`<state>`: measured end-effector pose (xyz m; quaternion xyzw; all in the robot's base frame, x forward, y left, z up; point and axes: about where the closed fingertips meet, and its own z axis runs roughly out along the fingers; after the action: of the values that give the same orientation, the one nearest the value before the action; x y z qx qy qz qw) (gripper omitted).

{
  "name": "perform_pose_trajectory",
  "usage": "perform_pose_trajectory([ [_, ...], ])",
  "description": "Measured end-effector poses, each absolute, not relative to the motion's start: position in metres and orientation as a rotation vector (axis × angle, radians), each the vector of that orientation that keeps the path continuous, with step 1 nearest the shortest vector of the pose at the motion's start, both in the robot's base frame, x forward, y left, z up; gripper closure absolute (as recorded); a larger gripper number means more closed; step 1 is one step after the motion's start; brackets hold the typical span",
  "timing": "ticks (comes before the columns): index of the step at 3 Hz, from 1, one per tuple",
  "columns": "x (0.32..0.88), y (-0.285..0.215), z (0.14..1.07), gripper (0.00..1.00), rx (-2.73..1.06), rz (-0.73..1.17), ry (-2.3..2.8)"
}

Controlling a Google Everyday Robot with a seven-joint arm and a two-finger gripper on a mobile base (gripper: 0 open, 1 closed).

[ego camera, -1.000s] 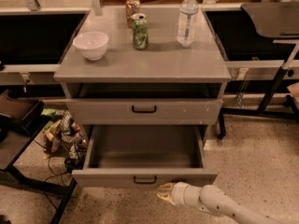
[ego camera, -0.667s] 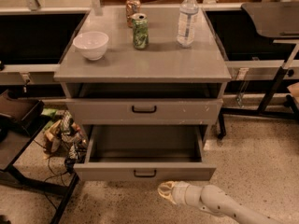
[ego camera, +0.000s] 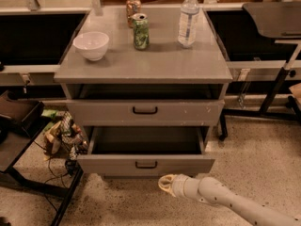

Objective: Close middle drawer

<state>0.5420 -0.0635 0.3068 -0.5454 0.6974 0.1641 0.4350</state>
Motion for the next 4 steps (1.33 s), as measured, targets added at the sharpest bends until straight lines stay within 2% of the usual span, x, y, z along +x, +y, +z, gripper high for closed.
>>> perform_pose_trajectory([
  [1, 0.589, -0.075, 0.321, 1.00, -1.368, 0.330, 1.756],
  [2, 0.588, -0.075, 0.322, 1.00, -1.368, 0.327, 1.757],
  [4, 0.638, -0.097, 0.353, 1.00, -1.380, 0.214, 1.770],
])
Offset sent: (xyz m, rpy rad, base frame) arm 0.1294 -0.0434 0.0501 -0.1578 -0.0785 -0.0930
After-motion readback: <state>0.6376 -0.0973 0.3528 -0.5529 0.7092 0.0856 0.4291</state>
